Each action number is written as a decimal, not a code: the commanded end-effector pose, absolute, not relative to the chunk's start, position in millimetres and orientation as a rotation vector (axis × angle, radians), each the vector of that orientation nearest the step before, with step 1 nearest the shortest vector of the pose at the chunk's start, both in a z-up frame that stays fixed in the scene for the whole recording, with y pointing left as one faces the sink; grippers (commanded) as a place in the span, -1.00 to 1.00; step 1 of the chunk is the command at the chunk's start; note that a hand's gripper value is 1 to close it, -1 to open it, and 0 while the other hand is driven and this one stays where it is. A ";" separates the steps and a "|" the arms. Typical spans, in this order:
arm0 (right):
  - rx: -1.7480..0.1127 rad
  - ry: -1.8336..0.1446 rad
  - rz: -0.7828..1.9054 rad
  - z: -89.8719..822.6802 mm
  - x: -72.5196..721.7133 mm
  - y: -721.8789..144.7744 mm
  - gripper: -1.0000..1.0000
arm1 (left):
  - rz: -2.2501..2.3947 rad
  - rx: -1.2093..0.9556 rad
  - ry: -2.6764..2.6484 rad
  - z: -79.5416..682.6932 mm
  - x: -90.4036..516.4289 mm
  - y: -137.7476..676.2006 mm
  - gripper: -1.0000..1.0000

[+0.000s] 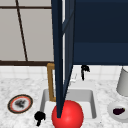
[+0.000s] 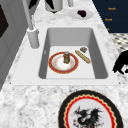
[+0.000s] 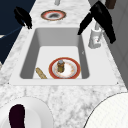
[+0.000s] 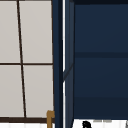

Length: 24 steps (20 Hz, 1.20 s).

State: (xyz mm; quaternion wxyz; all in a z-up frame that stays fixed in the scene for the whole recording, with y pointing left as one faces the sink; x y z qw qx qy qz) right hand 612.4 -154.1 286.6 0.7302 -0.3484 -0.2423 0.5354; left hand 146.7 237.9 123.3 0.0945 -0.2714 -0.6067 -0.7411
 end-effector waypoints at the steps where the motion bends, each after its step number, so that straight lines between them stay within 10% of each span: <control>1: -0.750 -0.547 1.182 282.3 581.4 -154.1 -1.00 | -2.198 -0.805 -1.799 123.3 146.7 237.9 0.00; 24: -0.691 -0.607 1.174 249.4 407.0 -181.8 -1.00 | -2.198 -0.805 -1.799 123.3 146.7 237.9 0.00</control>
